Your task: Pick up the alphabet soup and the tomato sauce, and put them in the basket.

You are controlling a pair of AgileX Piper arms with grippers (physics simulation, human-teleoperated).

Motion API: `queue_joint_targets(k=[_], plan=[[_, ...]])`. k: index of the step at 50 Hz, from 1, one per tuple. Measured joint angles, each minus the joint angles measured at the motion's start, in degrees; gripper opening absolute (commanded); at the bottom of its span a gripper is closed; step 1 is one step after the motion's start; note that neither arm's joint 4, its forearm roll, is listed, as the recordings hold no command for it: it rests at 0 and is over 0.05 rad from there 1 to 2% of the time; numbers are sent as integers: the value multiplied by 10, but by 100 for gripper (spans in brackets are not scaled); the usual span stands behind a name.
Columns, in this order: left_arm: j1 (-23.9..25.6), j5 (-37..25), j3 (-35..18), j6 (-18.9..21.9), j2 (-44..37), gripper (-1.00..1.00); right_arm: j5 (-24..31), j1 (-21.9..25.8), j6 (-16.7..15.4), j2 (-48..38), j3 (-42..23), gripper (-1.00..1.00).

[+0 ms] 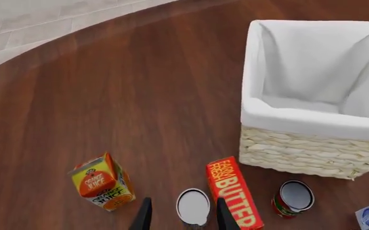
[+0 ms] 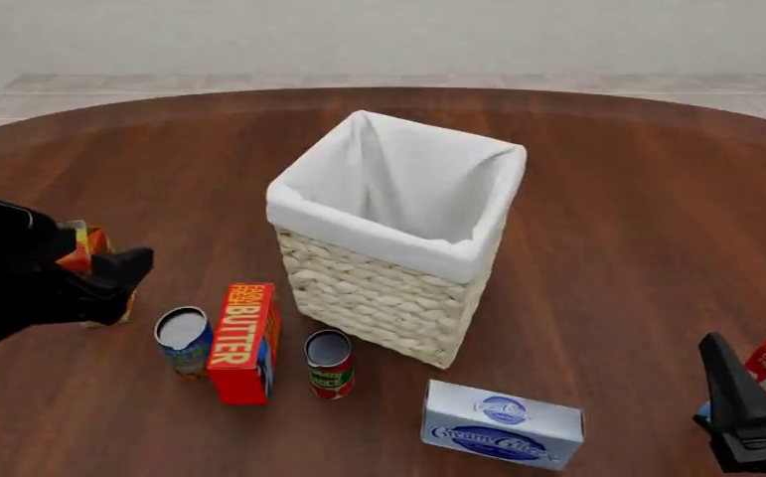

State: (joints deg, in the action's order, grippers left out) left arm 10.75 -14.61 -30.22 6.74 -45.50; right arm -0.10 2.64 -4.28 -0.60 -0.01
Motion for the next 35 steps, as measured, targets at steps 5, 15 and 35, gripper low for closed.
queue_joint_targets(k=[5,15,35], plan=[[-5,3,5,-2,-11,100,0,0,-1,0,0,100],[-8,15,17,-11,-31,100,-1,-1,-1,-2,0,100],[-10,45,50,-19,-61,100,-13,-2,-8,-14,0,100]])
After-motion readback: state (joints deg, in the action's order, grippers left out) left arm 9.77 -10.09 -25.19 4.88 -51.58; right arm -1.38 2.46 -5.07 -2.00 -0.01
